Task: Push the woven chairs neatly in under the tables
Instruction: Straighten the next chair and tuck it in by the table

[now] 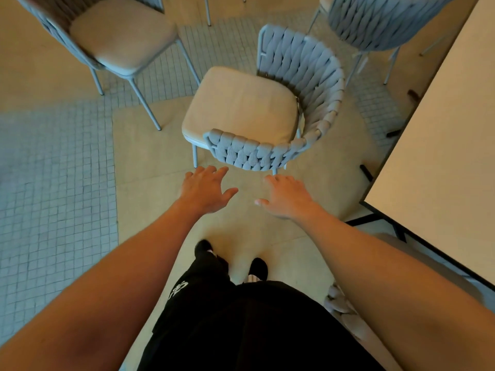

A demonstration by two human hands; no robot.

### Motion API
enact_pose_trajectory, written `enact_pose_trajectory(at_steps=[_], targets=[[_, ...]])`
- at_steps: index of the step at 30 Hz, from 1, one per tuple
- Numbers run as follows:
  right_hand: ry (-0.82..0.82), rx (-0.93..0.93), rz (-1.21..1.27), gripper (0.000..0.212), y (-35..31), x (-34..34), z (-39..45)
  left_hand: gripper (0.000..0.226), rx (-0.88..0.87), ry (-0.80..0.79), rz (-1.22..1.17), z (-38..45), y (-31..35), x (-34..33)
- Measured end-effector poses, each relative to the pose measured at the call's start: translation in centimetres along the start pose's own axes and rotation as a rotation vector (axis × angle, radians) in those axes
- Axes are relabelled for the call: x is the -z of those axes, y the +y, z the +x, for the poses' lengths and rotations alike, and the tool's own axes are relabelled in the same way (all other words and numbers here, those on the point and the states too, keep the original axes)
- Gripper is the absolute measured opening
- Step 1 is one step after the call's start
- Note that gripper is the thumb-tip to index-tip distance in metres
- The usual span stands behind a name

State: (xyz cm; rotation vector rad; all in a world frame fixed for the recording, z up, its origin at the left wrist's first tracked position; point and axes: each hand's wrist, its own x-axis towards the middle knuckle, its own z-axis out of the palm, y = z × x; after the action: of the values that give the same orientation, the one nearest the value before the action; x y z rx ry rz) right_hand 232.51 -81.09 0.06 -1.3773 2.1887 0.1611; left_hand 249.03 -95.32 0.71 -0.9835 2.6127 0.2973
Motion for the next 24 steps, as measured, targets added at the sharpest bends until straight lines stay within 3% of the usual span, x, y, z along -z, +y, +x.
enact_pose_trajectory(at_steps=[9,13,24], targets=[[-0.006,-0.052,0.045,0.06,0.3,3.4,8.0,0.079,-0.086,-0.031,0.012,10.0,-2.8,2.4],[-0.041,-0.1,0.065,0.066,-0.1,4.6,12.2,0.079,-0.156,-0.057,0.027,14.8,-4.9,3.5],[-0.121,-0.21,0.103,0.064,1.3,5.5,19.2,0.084,-0.344,-0.277,0.138,24.0,-7.5,2.9]])
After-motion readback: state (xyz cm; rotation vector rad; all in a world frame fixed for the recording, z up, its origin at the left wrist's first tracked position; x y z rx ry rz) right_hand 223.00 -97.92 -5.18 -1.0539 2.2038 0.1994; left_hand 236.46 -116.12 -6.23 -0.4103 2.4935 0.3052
